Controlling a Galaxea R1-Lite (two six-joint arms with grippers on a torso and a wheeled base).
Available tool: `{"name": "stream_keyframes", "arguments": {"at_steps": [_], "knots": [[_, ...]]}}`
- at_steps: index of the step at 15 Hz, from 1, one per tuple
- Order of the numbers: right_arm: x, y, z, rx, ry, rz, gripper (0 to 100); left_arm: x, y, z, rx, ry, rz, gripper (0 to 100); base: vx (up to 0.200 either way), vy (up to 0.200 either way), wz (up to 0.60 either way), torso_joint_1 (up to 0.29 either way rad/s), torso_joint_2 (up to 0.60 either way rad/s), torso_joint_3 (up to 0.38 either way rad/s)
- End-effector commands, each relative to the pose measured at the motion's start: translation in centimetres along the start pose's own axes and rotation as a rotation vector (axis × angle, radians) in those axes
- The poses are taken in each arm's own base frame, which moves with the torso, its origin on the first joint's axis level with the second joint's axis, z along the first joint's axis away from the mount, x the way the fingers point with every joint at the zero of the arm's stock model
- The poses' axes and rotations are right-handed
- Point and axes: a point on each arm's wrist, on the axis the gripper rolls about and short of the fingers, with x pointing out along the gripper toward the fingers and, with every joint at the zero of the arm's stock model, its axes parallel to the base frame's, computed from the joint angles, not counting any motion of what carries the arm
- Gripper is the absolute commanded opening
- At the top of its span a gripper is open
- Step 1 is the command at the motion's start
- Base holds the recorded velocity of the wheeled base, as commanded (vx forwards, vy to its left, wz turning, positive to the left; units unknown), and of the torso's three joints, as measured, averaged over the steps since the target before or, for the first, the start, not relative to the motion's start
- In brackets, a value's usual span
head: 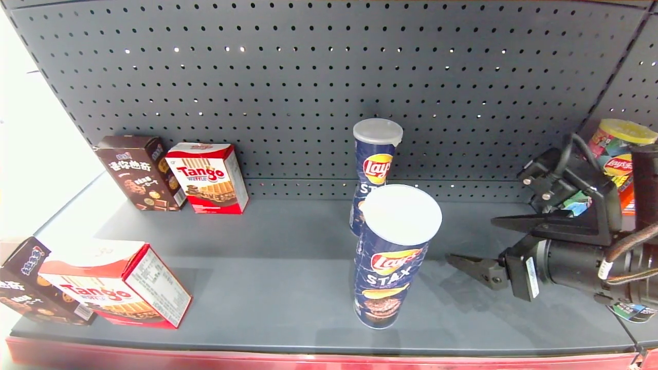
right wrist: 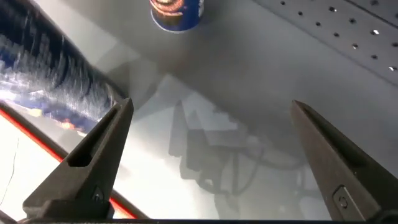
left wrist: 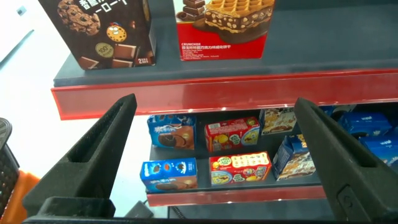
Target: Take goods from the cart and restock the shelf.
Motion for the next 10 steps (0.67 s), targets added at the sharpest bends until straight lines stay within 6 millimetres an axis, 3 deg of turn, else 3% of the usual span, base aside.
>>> {"name": "stream_keyframes", "arguments": {"at_steps": [1, 10], "knots": [[-1.7, -0.3, -0.5, 0.005, -0.026, -0.007, 100, 0.0, 0.0, 0.0, 0.0, 0.002, 0.0, 100, 0.0, 0.0, 0.0, 0.0, 0.0, 0.0], [0.8, 1.1, -0.9, -0.026, 0.045, 0.039, 100, 0.0, 0.0, 0.0, -0.002, 0.002, 0.0, 100, 0.0, 0.0, 0.0, 0.0, 0.0, 0.0]]}}
